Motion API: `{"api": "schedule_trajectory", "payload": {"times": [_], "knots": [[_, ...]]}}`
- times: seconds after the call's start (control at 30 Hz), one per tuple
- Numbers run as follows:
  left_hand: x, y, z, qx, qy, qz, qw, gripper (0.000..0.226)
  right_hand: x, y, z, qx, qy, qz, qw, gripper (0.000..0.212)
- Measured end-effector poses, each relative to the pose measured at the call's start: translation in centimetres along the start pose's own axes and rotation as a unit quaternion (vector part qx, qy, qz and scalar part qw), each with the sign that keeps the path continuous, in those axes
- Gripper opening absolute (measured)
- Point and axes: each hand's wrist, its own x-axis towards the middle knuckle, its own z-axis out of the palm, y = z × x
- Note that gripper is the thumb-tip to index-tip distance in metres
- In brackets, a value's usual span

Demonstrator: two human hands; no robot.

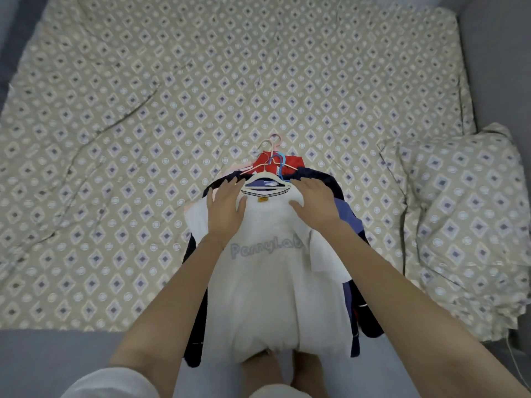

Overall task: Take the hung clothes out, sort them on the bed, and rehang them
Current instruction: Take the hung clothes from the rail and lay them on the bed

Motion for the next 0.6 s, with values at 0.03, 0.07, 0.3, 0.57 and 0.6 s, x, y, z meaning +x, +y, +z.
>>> {"api": "schedule_trajectory", "payload": {"times": [0.03, 0.07, 0.3, 0.57, 0.6], "knots": [[-1.0, 0.7, -0.7, 0.019, 0.001, 0.001, 1.000, 0.043, -0.6, -0.5, -0.3, -0.003, -0.002, -0.005, 1.000, 0.058], [-2.0, 1.3, -1.3, 0.040, 0.003, 0.002, 0.999, 0.044, -1.3, -1.1, -0.8, -0.004, -0.006, -0.013, 1.000, 0.060], [-11.7, 3.2, -6.3, 0.128, 0.040, -0.089, 0.987, 0.061, -6.5, -5.9, -3.7, -0.033, -0.028, -0.145, 0.988, 0.061], [-26.5, 6.5, -9.9, 0.090, 0.180, -0.278, 0.939, 0.055, -13.5, -14.0, -3.6, -0.085, -0.069, -0.306, 0.946, 0.064], [-28.6, 6.9, -10.1, 0.088, 0.195, -0.303, 0.929, 0.055, -14.7, -15.4, -3.3, -0.095, -0.078, -0.331, 0.936, 0.064]]}}
